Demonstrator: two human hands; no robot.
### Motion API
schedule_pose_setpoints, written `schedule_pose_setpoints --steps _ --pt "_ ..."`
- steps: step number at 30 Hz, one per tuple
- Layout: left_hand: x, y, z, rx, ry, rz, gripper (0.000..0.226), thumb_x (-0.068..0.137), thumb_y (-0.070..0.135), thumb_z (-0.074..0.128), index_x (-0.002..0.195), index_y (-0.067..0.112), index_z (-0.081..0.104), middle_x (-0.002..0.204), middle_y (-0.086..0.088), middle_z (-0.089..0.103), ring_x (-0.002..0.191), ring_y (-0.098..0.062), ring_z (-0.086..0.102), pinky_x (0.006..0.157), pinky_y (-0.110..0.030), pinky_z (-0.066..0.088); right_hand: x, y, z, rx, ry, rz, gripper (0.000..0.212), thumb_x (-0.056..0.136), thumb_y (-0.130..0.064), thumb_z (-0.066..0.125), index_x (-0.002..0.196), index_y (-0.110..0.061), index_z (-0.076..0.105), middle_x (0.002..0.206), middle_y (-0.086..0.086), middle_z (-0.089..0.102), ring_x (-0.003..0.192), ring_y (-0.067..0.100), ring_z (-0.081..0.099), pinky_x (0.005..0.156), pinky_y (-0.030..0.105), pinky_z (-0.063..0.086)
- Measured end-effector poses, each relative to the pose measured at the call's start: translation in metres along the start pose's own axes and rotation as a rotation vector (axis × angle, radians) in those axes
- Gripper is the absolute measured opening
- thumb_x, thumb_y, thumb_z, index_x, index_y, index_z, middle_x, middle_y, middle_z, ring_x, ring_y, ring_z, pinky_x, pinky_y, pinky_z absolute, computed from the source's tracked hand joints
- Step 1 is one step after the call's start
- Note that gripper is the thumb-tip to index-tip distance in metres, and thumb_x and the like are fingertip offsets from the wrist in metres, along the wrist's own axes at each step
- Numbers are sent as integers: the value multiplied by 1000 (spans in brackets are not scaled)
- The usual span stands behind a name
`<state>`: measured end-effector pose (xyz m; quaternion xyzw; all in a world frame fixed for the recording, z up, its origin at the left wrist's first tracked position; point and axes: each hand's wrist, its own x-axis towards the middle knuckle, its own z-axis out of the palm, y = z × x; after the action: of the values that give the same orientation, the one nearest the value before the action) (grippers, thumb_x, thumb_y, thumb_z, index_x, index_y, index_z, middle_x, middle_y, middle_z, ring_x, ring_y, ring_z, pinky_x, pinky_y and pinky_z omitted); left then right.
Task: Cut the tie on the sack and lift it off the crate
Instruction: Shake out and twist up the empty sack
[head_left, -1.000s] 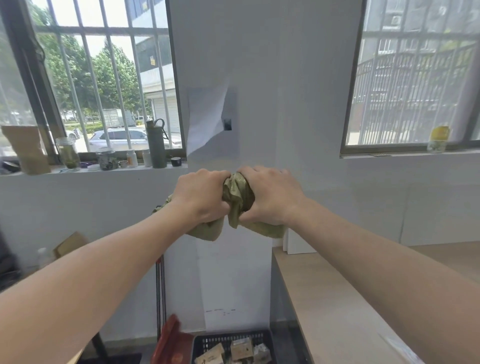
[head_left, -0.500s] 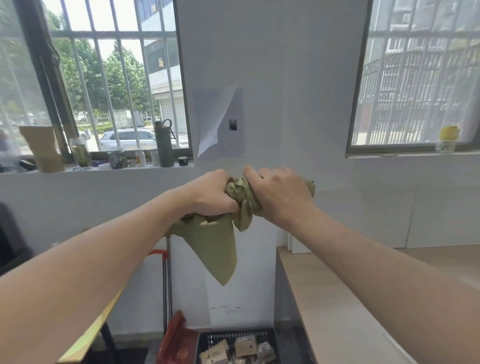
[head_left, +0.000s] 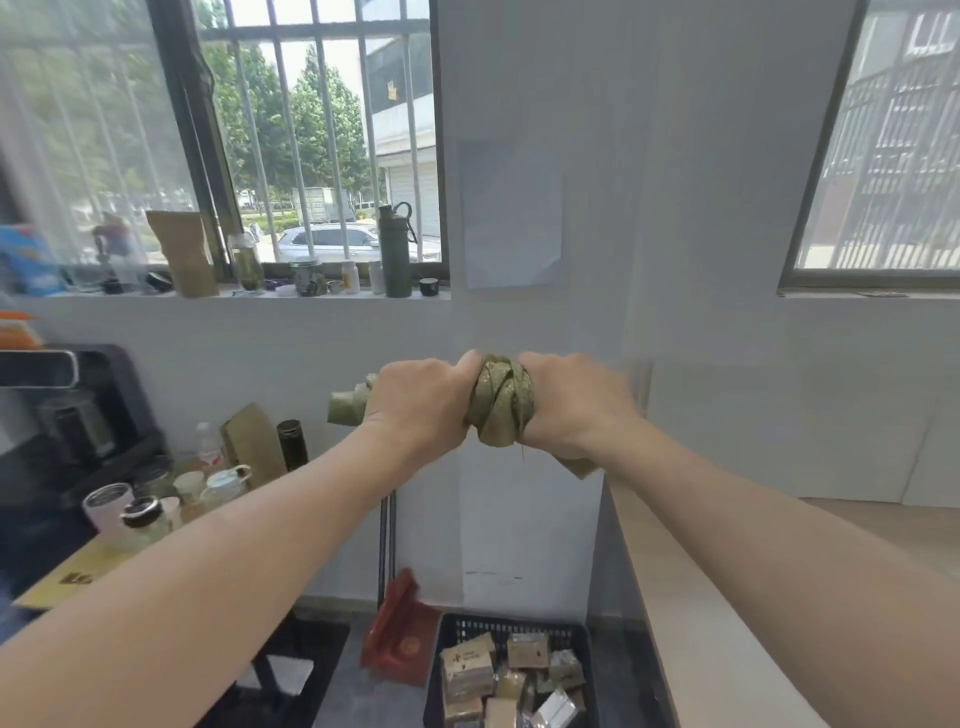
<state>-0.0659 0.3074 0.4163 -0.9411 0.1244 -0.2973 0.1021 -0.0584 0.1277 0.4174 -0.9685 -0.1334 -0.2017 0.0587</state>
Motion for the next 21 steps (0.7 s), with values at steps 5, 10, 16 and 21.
schedule_pose_setpoints --steps 5,10,16,21 --pt "-14 -17 28 -68 -112 67 34 78 29 63 112 26 56 78 1 61 66 -32 51 62 -32 38 -11 -25 28 75 -123 88 27 68 -36 65 89 -29 51 82 -4 63 78 30 64 61 32 46" --pt "-32 -36 65 -185 -194 179 27 73 32 63 95 26 50 66 6 42 70 -33 56 64 -32 41 -29 -54 56 100 -192 200 28 68 -38 67 90 -30 52 81 -7 63 77 28 63 61 32 44" --pt "-65 -51 120 -203 -229 358 36 74 35 63 104 23 48 70 4 49 65 -30 53 57 -31 39 -62 -90 107 112 -273 345 32 69 -44 69 93 -31 53 86 -5 64 77 30 62 65 35 46" --pt "-111 -25 185 -293 -253 484 57 72 45 69 117 21 43 76 1 67 72 -30 68 80 -41 48 -111 -97 173 153 -394 547 36 69 -40 71 97 -30 52 89 0 64 76 33 59 66 36 45"
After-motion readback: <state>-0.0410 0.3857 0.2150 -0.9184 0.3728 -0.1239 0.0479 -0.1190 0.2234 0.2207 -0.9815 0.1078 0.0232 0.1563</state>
